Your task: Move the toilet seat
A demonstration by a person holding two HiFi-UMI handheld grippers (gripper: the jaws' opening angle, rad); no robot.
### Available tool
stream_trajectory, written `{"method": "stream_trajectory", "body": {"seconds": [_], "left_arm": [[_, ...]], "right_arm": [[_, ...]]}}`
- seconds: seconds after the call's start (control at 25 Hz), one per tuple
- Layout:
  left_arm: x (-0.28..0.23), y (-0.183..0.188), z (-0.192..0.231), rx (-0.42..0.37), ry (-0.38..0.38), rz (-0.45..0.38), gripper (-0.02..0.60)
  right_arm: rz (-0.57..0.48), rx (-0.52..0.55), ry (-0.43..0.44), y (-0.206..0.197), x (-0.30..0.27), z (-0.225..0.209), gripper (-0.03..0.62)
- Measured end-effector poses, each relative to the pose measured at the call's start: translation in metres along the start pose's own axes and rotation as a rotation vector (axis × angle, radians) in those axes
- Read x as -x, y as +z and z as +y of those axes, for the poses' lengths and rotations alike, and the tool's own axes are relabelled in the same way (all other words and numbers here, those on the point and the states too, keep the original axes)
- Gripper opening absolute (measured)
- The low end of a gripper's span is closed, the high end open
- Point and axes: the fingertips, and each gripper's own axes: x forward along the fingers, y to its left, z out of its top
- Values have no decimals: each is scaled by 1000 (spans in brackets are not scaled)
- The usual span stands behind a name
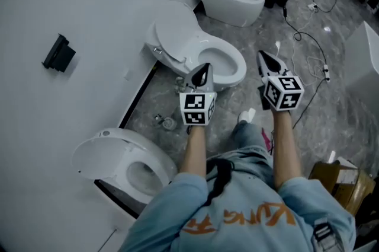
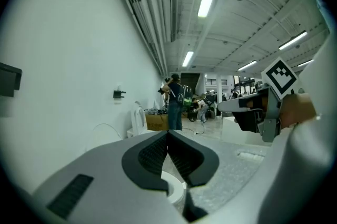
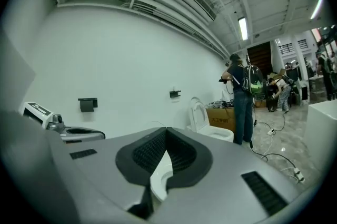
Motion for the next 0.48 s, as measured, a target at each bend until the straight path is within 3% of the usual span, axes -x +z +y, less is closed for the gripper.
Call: {"method": "stream_trajectory", "body": {"seconds": [0.16,0.32,0.48], "left_arm": [[-77,-22,-5,-12,4,78,0],[-152,-18,1,16,36,153,2],[-215,0,-6,68,40,137,0]], "right_arm": [[63,-57,10,-22,-60,-61,0],[102,-90,39,-18,-112,-113,0],[90,-118,5,3,-141,-184,0]]}}
